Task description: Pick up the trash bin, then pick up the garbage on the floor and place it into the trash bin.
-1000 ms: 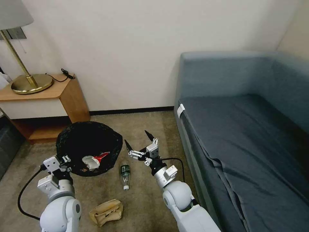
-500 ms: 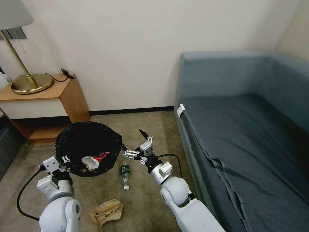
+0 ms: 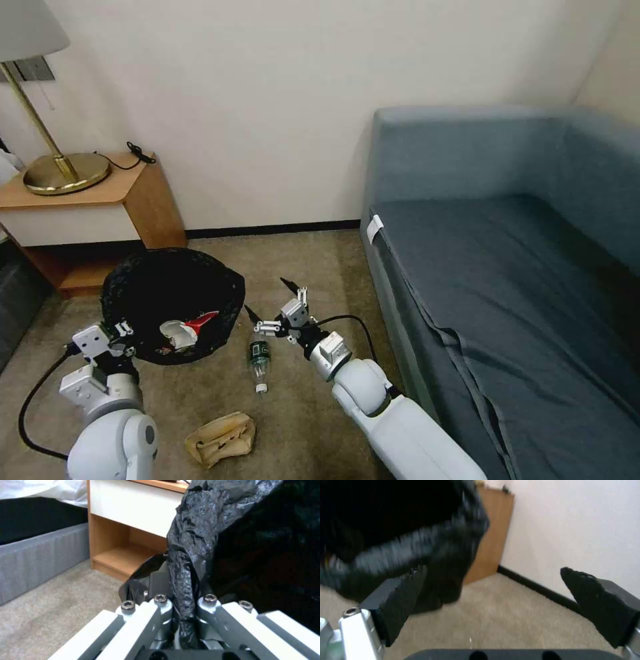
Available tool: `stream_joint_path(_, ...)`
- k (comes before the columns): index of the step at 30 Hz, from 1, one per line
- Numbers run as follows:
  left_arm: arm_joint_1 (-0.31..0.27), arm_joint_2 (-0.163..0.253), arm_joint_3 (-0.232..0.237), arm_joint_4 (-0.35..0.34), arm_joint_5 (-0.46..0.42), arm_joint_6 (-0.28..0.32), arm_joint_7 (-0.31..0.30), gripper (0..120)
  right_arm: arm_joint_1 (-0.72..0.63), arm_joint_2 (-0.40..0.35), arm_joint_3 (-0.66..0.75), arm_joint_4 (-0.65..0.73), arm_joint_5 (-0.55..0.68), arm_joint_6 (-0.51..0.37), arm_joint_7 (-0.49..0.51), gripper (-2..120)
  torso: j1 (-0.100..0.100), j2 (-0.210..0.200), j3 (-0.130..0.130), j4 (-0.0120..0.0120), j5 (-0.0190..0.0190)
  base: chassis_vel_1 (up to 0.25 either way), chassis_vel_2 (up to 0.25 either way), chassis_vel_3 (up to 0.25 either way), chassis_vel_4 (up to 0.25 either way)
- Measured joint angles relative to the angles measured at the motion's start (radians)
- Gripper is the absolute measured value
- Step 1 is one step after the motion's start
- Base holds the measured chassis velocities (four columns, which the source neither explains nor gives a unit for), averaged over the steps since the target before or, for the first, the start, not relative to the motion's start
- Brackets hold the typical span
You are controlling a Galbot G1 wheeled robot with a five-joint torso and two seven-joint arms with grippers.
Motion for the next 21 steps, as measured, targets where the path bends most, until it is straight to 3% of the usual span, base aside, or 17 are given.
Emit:
stream_joint_path(15, 0.0, 0.0, -0.013, -0.013, 0.008, 0.002, -0.002, 4, 0.166, -0.077, -0.112, -0.172, 0.013, 0.017, -0.163, 100, 0.0, 0.0, 0.0, -0.0001, -0.0002, 0.0, 0.0, 0.0, 0.0)
stream_joint_path(21, 0.004, 0.0, -0.011, -0.013, 0.016, -0.006, -0.006, 4, 0.242, -0.072, -0.157, -0.257, -0.009, 0.041, -0.304, 100, 0.0, 0.0, 0.0, 0.0, -0.0001, 0.0, 0.0, 0.0, 0.0)
